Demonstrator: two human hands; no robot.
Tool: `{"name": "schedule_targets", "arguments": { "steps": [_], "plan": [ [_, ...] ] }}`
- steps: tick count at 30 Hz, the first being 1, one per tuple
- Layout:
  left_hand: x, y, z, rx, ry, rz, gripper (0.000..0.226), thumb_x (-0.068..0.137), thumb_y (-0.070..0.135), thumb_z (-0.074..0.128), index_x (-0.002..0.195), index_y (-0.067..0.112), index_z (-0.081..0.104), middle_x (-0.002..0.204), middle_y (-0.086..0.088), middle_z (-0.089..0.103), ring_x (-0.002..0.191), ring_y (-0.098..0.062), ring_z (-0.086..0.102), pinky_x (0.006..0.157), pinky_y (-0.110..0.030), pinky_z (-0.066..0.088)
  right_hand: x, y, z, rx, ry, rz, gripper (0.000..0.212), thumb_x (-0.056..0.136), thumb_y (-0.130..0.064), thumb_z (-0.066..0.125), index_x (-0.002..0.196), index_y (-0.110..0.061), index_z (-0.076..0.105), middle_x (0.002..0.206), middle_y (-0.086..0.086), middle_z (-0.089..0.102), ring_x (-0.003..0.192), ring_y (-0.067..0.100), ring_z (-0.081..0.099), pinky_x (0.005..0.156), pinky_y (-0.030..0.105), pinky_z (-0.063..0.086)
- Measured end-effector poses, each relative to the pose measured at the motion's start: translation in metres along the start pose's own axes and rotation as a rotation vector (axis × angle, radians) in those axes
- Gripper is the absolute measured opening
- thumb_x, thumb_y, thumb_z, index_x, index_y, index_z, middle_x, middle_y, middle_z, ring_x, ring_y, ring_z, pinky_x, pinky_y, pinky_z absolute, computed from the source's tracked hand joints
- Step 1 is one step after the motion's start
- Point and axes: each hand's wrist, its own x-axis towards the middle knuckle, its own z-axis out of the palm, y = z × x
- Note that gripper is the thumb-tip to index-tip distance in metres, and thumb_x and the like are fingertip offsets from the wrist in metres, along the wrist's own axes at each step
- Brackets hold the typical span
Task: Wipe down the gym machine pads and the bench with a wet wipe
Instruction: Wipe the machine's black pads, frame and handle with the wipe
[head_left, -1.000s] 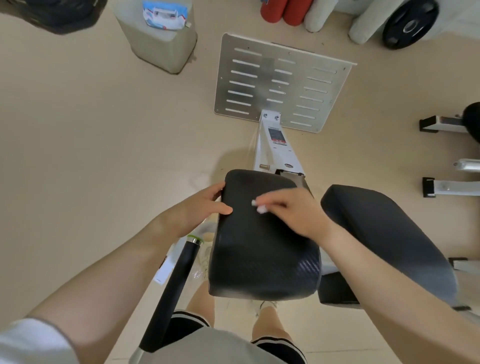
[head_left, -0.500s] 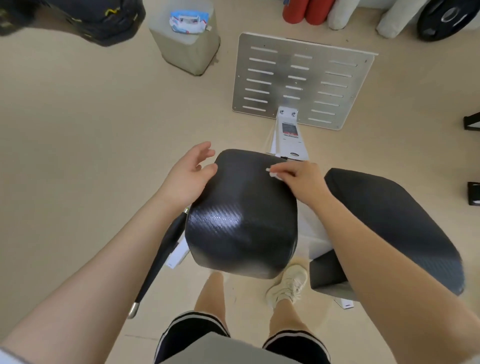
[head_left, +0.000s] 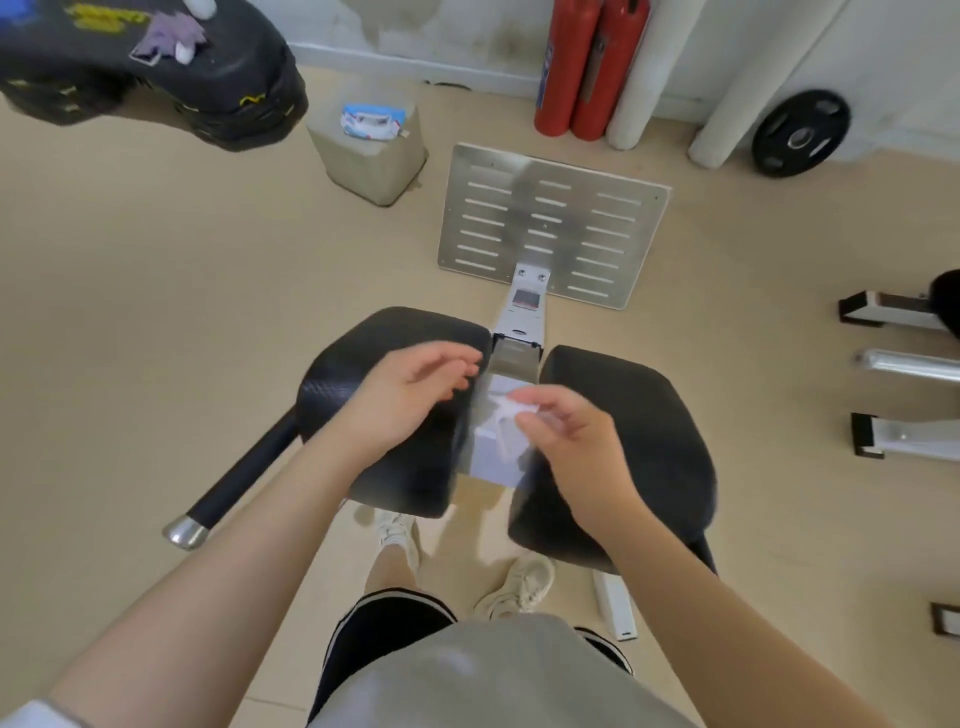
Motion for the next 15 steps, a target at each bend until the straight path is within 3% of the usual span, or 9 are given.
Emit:
{"name": "schedule_targets", "arguments": {
  "steps": [5,10,13,15],
  "plan": [
    [-0.021,0.025,0.071,-0.006,-0.295,-0.045,0.025,0.089,0.023,0.058,0.112,0.02,0.063,0.106,0.004,0.067,0.098,-0.011,0.064,0.087,-0.026,0.053,-0.02,-0.001,-0.055,0.143,0.111,-0.067,0.023,0.084,-0.001,0.061,0.09,-0.023,0.061,0.085,-0.006,0.065,0.074,0.0,0.063,0.071,0.014,0.052],
    [-0.022,0.038,0.107,-0.053,-0.214,-0.065,0.015,0.085,0.015,0.063,0.1,0.012,0.063,0.093,-0.001,0.066,0.089,-0.015,0.064,0.079,-0.021,0.054,-0.029,0.009,-0.075,0.01,0.148,-0.13,0.023,0.082,-0.005,0.065,0.088,-0.026,0.057,0.076,-0.007,0.062,0.066,0.001,0.06,0.065,0.012,0.051],
    [-0.017,0.041,0.107,-0.02,-0.217,-0.049,0.008,0.088,0.015,0.06,0.095,0.012,0.062,0.089,0.003,0.066,0.08,-0.007,0.063,0.07,-0.015,0.053,-0.027,0.008,-0.085,0.046,0.07,-0.162,0.026,0.083,-0.002,0.063,0.094,-0.025,0.059,0.068,-0.001,0.058,0.056,0.002,0.056,0.06,0.013,0.049],
    [-0.011,0.042,0.101,-0.004,-0.178,-0.043,0.005,0.089,0.016,0.058,0.091,0.016,0.062,0.086,0.005,0.065,0.077,-0.005,0.062,0.067,-0.012,0.052,-0.021,0.008,-0.094,-0.073,0.035,-0.175,0.022,0.084,-0.005,0.063,0.096,-0.024,0.062,0.068,-0.004,0.059,0.057,0.001,0.055,0.06,0.01,0.047]
  ]
}}
